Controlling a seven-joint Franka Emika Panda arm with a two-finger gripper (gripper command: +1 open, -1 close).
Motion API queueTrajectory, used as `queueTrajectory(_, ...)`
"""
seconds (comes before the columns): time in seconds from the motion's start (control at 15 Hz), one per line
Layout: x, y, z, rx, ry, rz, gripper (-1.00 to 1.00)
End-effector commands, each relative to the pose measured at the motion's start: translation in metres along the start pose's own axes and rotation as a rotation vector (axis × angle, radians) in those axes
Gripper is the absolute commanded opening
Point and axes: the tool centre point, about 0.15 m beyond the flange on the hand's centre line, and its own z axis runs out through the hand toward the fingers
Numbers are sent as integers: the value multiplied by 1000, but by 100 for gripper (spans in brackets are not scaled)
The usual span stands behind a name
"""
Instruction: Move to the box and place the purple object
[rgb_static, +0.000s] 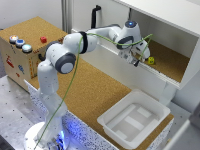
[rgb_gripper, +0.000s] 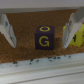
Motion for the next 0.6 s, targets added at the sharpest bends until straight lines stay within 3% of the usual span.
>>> queueTrajectory(0.0, 32, -11, 20, 53, -30, -34, 100)
queueTrajectory(0.07, 31, -11, 20, 49, -19, -31, -100)
queueTrajectory(0.53, 26, -2, 26, 22, 4, -28, -100)
